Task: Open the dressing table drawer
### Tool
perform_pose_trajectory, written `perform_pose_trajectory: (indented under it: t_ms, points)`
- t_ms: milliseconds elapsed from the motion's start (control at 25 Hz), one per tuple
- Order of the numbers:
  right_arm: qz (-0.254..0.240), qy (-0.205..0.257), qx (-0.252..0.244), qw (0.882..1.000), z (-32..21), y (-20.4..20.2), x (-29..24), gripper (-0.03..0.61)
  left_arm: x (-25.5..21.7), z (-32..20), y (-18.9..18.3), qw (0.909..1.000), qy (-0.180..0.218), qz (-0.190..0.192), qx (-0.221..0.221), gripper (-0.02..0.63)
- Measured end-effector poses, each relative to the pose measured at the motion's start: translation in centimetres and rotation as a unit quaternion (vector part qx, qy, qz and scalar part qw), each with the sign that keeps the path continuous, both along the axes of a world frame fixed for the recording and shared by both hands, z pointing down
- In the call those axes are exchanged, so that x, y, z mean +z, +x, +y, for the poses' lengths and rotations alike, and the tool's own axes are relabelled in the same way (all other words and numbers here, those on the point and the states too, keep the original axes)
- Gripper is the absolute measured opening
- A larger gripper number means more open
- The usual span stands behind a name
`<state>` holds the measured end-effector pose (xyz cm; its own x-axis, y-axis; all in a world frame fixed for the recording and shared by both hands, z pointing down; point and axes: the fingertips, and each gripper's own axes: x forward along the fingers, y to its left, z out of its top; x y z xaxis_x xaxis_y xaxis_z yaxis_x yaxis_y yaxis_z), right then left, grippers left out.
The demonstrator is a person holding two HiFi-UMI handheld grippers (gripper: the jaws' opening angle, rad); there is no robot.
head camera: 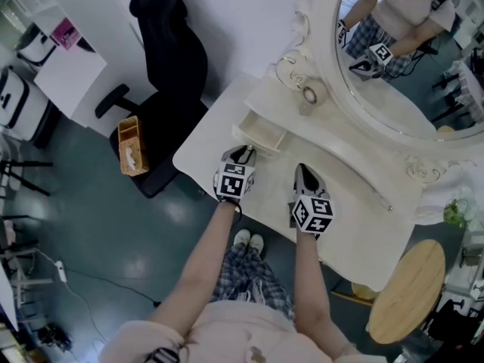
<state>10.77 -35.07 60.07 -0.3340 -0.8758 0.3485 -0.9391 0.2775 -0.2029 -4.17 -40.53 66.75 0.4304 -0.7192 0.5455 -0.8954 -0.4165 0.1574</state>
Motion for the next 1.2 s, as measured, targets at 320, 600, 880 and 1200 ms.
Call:
perform_pose_trajectory:
  t_ms: [320,600,880,1200]
  points:
    - [-0.001,0.000,0.005,1.000,0.4,0.5,-0.2,0.015,-0.2,0.2,0.6,0.9992,0.001,0.038,0.013,0.194]
    - [-0.004,0.007,0.009,1.000,0.5,1.0,-0.8,0.015,-0.9,1.2,0.7,0.9983,0.007,0.057,0.015,0.284]
    - [-0.006,0.017,0.016,1.000,0.8,1.5,-1.9,0.015,-4.5,1.6,-1.1,0.9973,0.052,0.051,-0.010,0.285]
    - [-0.005,0.047,0.032,0.998,2.0,2.9,-5.0,0.015,-10.4,3.2,-2.5,0.9922,0.108,0.056,-0.027,0.198]
